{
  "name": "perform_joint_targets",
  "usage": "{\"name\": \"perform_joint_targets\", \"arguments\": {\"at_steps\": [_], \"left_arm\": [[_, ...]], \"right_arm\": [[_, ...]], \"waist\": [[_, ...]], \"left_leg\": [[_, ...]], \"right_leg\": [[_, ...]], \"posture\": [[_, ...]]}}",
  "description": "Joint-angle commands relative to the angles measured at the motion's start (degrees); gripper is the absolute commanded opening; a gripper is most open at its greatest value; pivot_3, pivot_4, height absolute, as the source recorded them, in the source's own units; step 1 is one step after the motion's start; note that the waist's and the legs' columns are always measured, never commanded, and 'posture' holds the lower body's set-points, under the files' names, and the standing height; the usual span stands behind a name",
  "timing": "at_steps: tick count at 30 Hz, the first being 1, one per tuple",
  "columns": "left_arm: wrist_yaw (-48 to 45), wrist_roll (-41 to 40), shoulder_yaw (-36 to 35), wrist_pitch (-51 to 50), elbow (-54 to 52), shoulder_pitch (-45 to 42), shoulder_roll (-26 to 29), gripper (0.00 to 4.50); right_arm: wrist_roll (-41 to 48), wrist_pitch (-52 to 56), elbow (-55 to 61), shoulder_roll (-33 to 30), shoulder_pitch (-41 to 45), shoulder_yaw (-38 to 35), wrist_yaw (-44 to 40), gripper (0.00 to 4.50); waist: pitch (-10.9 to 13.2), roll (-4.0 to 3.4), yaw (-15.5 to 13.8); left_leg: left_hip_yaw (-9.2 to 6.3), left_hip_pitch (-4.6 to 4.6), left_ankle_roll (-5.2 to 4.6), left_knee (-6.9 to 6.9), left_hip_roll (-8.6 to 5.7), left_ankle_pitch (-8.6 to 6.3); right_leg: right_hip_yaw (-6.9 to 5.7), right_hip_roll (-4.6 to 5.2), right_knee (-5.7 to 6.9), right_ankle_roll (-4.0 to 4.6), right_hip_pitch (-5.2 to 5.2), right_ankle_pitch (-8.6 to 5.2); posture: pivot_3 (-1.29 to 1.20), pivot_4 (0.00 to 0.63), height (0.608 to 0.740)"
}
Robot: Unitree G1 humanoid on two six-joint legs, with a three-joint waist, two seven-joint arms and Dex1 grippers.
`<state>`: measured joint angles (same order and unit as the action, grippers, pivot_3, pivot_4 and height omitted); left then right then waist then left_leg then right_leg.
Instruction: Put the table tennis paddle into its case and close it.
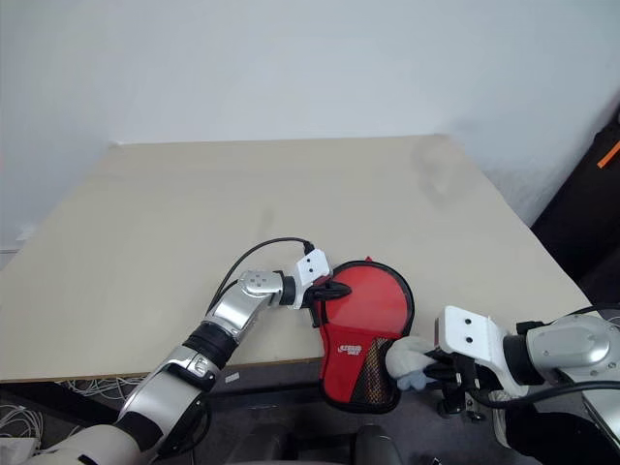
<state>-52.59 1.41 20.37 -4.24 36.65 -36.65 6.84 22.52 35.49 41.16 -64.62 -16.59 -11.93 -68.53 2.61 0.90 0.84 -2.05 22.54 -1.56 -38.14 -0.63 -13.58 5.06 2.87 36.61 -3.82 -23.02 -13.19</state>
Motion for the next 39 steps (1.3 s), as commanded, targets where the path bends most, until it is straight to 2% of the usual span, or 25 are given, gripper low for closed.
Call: {"name": "perform_joint_targets", "arguments": {"at_steps": [1,8,17,24,26,28,30,34,37,39], "left_arm": [[-0.36,1.99,1.24,-1.27,1.99,0.56,0.86,0.00],[-0.68,1.93,1.12,-1.37,2.07,0.23,1.02,0.00],[-0.98,1.99,0.96,-1.36,2.86,-0.63,0.92,0.00],[-0.01,1.78,0.44,-1.26,3.41,-1.12,0.29,0.00],[0.17,1.63,0.22,-1.42,2.95,-0.90,0.30,0.00],[-0.23,0.61,-0.42,-2.63,-0.21,0.02,0.65,0.00],[-1.41,-1.26,-1.64,-5.00,-6.10,1.44,1.80,0.41],[2.72,-1.86,-5.67,-6.90,-15.68,3.62,4.91,1.61],[4.87,-3.92,-9.87,-10.41,-23.54,5.82,8.03,2.71],[6.32,-4.81,-12.50,-13.36,-27.81,6.96,10.52,3.41]], "right_arm": [[2.48,-0.41,4.12,-0.74,-2.77,-2.41,-2.22,0.01],[3.38,-0.57,9.23,-0.30,-9.49,-4.55,-2.57,0.01],[4.03,-0.88,18.16,1.43,-17.77,-3.78,-0.23,0.01],[5.13,0.61,18.39,2.07,-14.64,-0.61,4.74,0.01],[6.73,1.51,17.13,2.19,-12.23,-1.22,4.92,0.68],[11.42,3.71,13.00,2.92,-5.86,-3.18,5.34,1.27],[15.56,6.73,6.99,4.57,3.44,-3.16,7.76,1.99],[13.38,11.10,-4.57,9.45,19.91,2.85,15.90,3.38],[9.41,11.59,-10.50,12.91,27.10,7.88,20.36,4.49],[8.31,11.43,-12.51,15.12,29.56,10.05,21.94,4.50]], "waist": [[0.00,0.05,-0.04],[-0.04,0.23,-0.67],[-0.03,0.40,-0.91],[-0.01,0.48,-1.03],[-0.01,0.47,-1.02],[0.02,0.55,-1.00],[0.04,0.57,-0.79],[0.12,0.57,-0.71],[0.15,0.58,-0.75],[0.14,0.53,-0.93]], "left_leg": [[0.00,0.00,0.00,-0.01,0.00,0.00],[0.00,-0.03,0.02,-0.04,0.03,-0.02],[0.00,-0.04,0.04,-0.11,0.08,-0.04],[-0.02,-0.04,0.05,-0.13,0.10,-0.06],[-0.02,-0.04,0.05,-0.15,0.10,-0.05],[-0.03,-0.06,0.05,-0.16,0.12,-0.06],[-0.01,-0.08,0.08,-0.16,0.16,-0.07],[0.01,0.02,0.08,-0.11,0.23,-0.07],[0.03,0.13,0.07,-0.03,0.26,-0.06],[0.03,0.14,0.08,0.02,0.27,-0.06]], "right_leg": [[0.00,0.00,0.00,0.00,0.01,0.00],[-0.02,0.00,0.00,0.00,0.04,0.00],[-0.06,-0.01,0.00,0.00,0.08,0.00],[-0.11,-0.01,-0.01,0.01,0.11,0.00],[-0.10,-0.01,-0.01,0.01,0.12,0.00],[-0.11,-0.01,-0.01,0.01,0.15,0.00],[-0.12,-0.01,-0.02,0.01,0.15,0.00],[-0.11,-0.06,-0.01,0.07,-0.02,0.04],[-0.07,-0.11,0.04,0.12,-0.23,0.09],[-0.06,-0.11,0.04,0.07,-0.27,0.12]], "posture": [[0.00,0.000,0.740],[0.00,0.000,0.740],[0.00,0.000,0.740],[0.00,0.000,0.740],[0.00,0.000,0.740],[0.00,0.000,0.740],[0.00,0.000,0.740],[0.00,0.000,0.740],[0.00,0.000,0.740],[0.00,0.000,0.740]]}}
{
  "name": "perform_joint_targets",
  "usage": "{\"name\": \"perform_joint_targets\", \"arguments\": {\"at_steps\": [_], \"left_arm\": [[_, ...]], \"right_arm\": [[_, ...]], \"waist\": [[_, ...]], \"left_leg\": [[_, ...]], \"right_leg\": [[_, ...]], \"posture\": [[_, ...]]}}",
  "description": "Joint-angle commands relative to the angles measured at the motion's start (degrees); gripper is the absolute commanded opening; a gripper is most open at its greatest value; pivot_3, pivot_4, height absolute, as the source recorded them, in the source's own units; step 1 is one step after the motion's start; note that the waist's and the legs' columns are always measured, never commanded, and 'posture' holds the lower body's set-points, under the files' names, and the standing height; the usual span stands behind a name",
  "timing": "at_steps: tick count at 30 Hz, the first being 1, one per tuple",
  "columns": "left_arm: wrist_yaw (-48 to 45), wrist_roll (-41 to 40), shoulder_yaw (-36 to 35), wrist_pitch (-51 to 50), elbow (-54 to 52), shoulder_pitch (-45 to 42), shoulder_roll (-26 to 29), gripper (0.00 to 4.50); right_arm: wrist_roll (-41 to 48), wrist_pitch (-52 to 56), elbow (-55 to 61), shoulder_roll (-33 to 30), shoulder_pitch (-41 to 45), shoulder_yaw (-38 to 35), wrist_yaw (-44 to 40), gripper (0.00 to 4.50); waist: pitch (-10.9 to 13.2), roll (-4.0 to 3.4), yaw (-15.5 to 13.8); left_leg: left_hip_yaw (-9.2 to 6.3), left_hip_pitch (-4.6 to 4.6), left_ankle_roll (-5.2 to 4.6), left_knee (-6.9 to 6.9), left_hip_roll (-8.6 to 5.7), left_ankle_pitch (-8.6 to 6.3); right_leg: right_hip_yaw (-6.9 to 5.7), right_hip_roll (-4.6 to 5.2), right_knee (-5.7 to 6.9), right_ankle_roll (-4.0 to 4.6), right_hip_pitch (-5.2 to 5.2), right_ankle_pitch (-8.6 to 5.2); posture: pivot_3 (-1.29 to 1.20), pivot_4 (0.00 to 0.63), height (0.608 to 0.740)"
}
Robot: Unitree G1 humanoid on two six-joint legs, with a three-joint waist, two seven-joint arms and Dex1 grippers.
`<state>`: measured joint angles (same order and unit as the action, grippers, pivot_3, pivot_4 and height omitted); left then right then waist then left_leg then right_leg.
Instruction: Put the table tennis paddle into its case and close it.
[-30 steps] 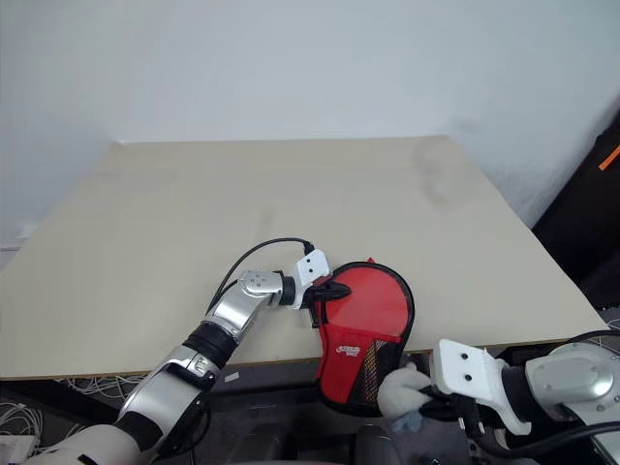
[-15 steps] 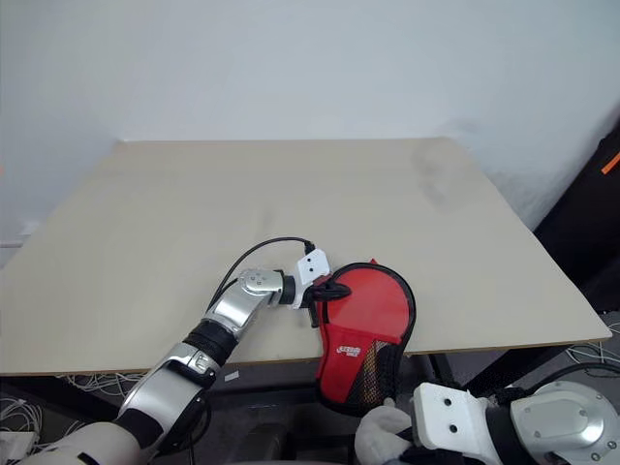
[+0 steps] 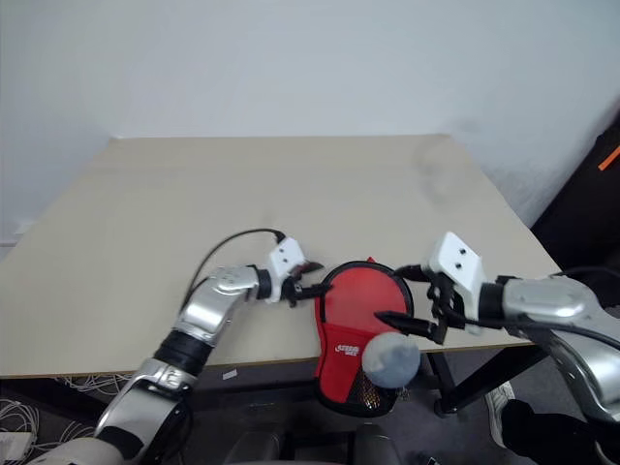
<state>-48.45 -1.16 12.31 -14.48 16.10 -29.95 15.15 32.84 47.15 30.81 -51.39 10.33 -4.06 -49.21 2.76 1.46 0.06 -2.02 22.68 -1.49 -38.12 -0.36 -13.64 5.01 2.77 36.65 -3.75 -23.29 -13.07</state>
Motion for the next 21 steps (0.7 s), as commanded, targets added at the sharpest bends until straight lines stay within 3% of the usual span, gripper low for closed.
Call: {"name": "perform_joint_targets", "arguments": {"at_steps": [1,3,14,21], "left_arm": [[2.64,-2.82,-5.83,-4.66,-9.28,0.69,3.42,3.72],[2.71,-4.51,-8.57,-6.88,-12.17,1.47,5.94,4.48],[2.66,-11.86,-20.34,-14.30,-17.55,8.16,18.24,4.48],[7.43,-11.68,-24.95,-15.07,-18.10,14.74,20.90,4.48]], "right_arm": [[-2.54,-0.40,-3.07,2.81,3.50,3.09,3.16,4.50],[-3.45,-0.08,-4.11,4.75,5.26,5.08,4.54,4.50],[-7.19,-0.33,-12.33,13.02,13.37,9.48,8.77,4.50],[-9.34,-1.18,-15.86,17.34,15.69,11.30,10.17,4.50]], "waist": [[-0.01,-0.05,-0.18],[-0.02,-0.07,-0.14],[-0.02,-0.09,0.12],[-0.02,-0.09,0.08]], "left_leg": [[0.00,0.01,0.00,0.01,-0.03,0.00],[0.05,0.00,-0.01,0.01,-0.04,0.00],[0.07,-0.05,-0.01,-0.02,0.00,0.00],[0.06,-0.06,-0.01,-0.02,-0.01,0.00]], "right_leg": [[0.00,0.01,-0.01,-0.07,0.00,0.03],[0.06,0.02,-0.01,-0.10,0.00,0.05],[0.03,0.00,0.03,-0.08,0.01,0.06],[0.02,0.03,0.03,-0.05,0.02,0.07]], "posture": [[0.00,0.000,0.740],[0.00,0.000,0.740],[0.00,0.000,0.740],[0.00,0.000,0.740]]}}
